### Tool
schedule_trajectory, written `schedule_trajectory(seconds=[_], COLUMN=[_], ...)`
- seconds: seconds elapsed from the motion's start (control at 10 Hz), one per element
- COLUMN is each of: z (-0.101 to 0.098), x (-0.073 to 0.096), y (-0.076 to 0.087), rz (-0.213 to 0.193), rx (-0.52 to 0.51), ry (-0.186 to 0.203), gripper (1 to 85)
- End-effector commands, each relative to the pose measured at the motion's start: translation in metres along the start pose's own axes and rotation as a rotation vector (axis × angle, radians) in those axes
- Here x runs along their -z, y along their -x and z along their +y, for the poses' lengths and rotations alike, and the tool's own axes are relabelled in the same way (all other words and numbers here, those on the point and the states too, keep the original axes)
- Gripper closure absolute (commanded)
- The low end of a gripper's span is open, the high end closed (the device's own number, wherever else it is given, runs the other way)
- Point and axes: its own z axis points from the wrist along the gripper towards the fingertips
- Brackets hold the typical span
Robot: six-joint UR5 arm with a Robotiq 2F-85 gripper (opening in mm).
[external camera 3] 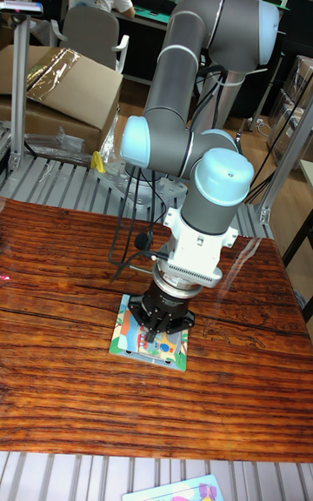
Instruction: Assemble one piece of a puzzle
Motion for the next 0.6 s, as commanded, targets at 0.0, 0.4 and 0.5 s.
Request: schedule_trajectory(seconds=[0.0,0.4,0.5], z=[-0.002,-0.0081,-0.0079], x=[0.0059,0.0099,0.0083], y=[-0.0007,-0.0078,-0.005], rz=[0.014,0.036,0.028], rx=[0.007,0.032,0.037], ry=[0.002,-0.022,-0.021], gripper=[84.3,84.3,84.3])
